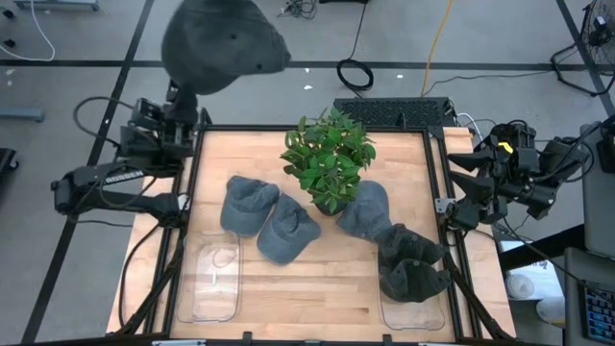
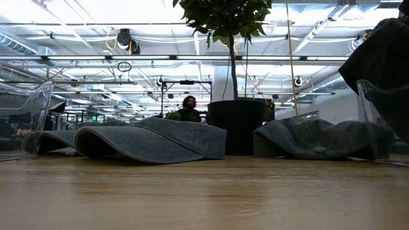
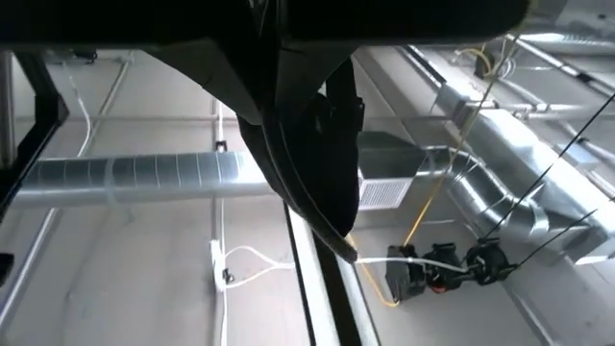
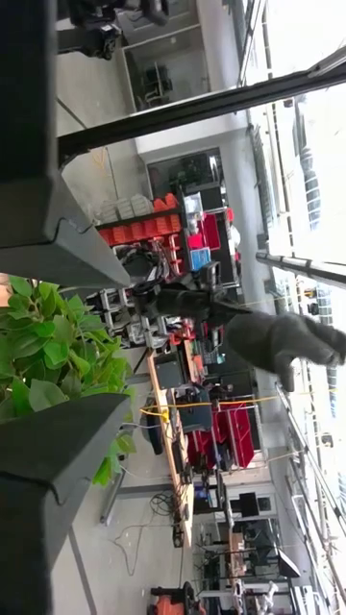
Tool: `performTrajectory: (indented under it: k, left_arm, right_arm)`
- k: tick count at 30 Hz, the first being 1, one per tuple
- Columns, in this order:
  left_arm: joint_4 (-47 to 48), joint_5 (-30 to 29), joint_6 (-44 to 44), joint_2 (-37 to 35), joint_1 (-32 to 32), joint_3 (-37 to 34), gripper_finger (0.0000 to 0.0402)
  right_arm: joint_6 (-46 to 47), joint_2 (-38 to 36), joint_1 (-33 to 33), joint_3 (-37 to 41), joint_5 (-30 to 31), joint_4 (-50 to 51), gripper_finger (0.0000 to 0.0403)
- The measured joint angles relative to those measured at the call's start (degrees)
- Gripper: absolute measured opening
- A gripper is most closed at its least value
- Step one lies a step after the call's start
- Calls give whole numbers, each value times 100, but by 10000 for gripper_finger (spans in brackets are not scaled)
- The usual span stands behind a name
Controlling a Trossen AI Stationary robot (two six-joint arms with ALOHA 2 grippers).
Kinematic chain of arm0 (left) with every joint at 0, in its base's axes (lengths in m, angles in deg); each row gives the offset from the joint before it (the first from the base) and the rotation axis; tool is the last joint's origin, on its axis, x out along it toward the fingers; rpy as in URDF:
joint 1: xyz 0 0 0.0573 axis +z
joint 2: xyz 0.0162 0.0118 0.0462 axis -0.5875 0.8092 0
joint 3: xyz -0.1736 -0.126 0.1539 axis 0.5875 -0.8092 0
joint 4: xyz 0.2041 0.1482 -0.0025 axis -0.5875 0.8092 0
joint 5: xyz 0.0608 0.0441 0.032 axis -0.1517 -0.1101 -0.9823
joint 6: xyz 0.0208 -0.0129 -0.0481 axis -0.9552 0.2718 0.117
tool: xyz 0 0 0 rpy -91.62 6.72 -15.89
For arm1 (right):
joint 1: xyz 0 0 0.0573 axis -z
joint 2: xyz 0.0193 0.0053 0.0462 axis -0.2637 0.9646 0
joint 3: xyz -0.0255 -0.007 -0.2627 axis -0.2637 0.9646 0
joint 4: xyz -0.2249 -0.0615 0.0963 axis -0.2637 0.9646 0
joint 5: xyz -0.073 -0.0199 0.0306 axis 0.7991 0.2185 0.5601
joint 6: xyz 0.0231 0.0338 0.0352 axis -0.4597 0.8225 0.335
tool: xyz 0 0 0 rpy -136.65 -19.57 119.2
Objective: Pick & Place hat
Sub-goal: Put the black cap into the right transparent bin
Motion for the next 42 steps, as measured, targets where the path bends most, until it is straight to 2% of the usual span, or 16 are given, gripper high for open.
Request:
performTrajectory:
  k: [5,12,19,24,28,32,38,42]
  left_arm:
    - [194,442,-153,277,-154,748,11]
    - [1802,541,-795,847,-676,1965,11]
    - [1723,818,-951,1681,-1236,2804,11]
    - [1579,844,-986,2223,-1618,3060,11]
    - [1516,751,-1019,2449,-1862,3238,11]
    - [1572,724,-1051,2673,-2034,3378,11]
    - [1544,566,-1194,2759,-2170,3444,11]
    - [1591,427,-1295,2824,-2251,3444,11]
  right_arm:
    - [2,0,1,0,-1,0,181]
    - [2,0,1,0,-1,-4,181]
    - [-93,23,-1,-108,9,-152,181]
    - [-1011,247,-2,-496,17,-150,181]
    - [-1777,592,-47,-1005,44,-133,193]
    - [-2367,1009,-141,-1799,377,-123,228]
    - [-2345,1632,-251,-3182,550,305,287]
    - [-2097,2060,-274,-4162,799,734,312]
